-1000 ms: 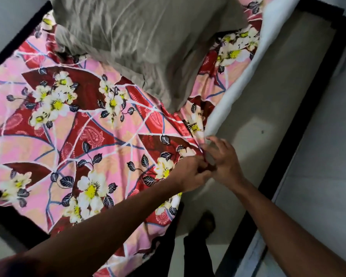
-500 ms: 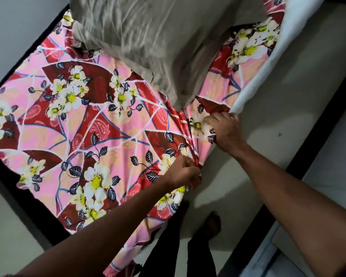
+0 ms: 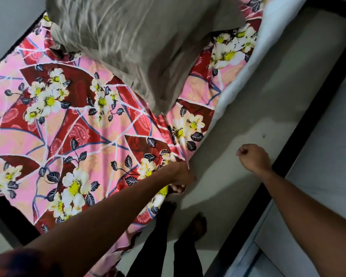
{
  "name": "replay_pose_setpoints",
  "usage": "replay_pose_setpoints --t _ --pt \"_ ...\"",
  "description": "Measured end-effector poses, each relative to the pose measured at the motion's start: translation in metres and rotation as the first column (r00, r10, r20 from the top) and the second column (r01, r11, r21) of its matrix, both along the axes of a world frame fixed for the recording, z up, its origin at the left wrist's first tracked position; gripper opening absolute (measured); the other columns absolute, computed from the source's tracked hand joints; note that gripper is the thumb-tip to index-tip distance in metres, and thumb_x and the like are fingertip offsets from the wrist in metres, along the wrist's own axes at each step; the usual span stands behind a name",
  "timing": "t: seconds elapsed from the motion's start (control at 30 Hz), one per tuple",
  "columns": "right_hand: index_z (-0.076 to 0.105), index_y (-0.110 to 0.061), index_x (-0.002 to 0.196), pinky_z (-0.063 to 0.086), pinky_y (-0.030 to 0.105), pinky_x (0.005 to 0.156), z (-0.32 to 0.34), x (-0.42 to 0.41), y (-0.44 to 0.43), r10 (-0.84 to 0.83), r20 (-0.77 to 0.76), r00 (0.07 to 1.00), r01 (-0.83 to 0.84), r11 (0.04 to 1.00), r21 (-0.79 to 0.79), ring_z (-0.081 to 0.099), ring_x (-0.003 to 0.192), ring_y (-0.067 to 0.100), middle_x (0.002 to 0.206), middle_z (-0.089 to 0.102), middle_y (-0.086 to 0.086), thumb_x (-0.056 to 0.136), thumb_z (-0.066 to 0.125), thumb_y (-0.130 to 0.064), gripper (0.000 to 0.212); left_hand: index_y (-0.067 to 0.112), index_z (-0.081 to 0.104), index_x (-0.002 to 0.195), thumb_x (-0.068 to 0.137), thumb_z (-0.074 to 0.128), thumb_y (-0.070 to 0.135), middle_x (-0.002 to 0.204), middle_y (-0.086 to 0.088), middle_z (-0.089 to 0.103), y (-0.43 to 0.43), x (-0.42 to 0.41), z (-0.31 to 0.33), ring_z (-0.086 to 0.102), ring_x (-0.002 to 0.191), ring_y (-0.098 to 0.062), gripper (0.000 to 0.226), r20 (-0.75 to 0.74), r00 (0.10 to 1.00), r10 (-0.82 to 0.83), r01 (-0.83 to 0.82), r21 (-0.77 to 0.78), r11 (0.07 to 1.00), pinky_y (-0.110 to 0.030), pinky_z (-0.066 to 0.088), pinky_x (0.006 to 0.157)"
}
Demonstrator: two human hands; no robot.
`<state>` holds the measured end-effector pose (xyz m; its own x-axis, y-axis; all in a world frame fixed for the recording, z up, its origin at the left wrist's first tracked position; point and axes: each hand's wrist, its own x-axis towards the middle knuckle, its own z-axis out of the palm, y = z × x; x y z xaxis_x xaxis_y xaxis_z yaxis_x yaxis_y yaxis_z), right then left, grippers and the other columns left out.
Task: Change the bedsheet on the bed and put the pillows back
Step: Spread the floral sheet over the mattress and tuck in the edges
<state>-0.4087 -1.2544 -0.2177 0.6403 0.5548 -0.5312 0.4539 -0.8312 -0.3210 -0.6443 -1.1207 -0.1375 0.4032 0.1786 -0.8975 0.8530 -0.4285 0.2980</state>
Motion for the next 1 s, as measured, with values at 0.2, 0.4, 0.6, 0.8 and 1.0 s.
replay_pose_setpoints --t 0.2,0.4,0.6,0.8,1.0 --pt "0.077 -0.019 0.099 0.048 0.032 0.084 0.024 -0.024 0.056 -0.166 -0.225 0.96 0.227 0.934 0.276 0.067 0.102 0.03 0.104 0.075 0.006 0.088 0.064 -0.014 0.018 0.014 0.064 0.074 0.097 0.054 0.046 0.071 -0.004 0.069 0.016 0.017 0.005 0.068 0.063 -0.02 0.041 0.176 0.984 0.034 -0.06 0.148 0.987 -0.033 0.059 0.067" --pt "0.07 -0.018 0.112 0.037 0.023 0.073 0.063 0.019 0.119 -0.263 -0.288 0.921 0.364 0.842 0.398 0.064 0.1 0.024 0.104 0.07 0.003 0.09 0.061 -0.013 0.024 0.028 0.058 0.108 0.084 0.057 0.058 0.099 0.006 0.065 0.061 0.078 0.013 0.064 0.086 -0.019 0.039 0.475 0.88 -0.031 -0.254 0.524 0.813 -0.036 0.057 0.071" --pt "0.057 -0.014 0.138 0.044 0.026 0.086 0.064 0.076 0.171 -0.329 -0.401 0.855 0.471 0.816 0.334 0.06 0.118 0.029 0.131 0.063 0.011 0.092 0.07 -0.031 0.051 0.022 0.051 0.113 0.081 0.063 0.059 0.107 -0.003 0.062 0.107 0.158 0.006 0.064 0.092 -0.029 0.05 0.261 0.958 -0.121 -0.083 0.652 0.753 -0.035 0.045 0.067" --pt "0.067 -0.018 0.099 0.057 0.044 0.086 0.045 0.102 0.2 -0.505 -0.462 0.728 0.666 0.68 0.307 0.068 0.096 0.03 0.106 0.072 0.009 0.079 0.077 -0.056 0.045 0.014 0.067 0.09 0.081 0.051 0.031 0.094 -0.009 0.068 0.13 0.184 0.004 0.065 0.094 -0.032 0.025 0.338 0.94 -0.035 -0.057 0.258 0.964 -0.033 0.047 0.074" --pt "0.065 -0.023 0.065 0.054 0.033 0.07 0.05 0.106 0.228 -0.463 -0.595 0.657 0.719 0.623 0.309 0.066 0.071 0.018 0.069 0.068 -0.004 0.083 0.081 -0.037 0.028 0.015 0.05 0.061 0.077 0.05 0.015 0.053 0.005 0.055 0.154 0.175 0.008 0.054 0.051 -0.017 0.016 0.337 0.805 0.488 -0.427 -0.242 0.871 -0.025 0.039 0.051"
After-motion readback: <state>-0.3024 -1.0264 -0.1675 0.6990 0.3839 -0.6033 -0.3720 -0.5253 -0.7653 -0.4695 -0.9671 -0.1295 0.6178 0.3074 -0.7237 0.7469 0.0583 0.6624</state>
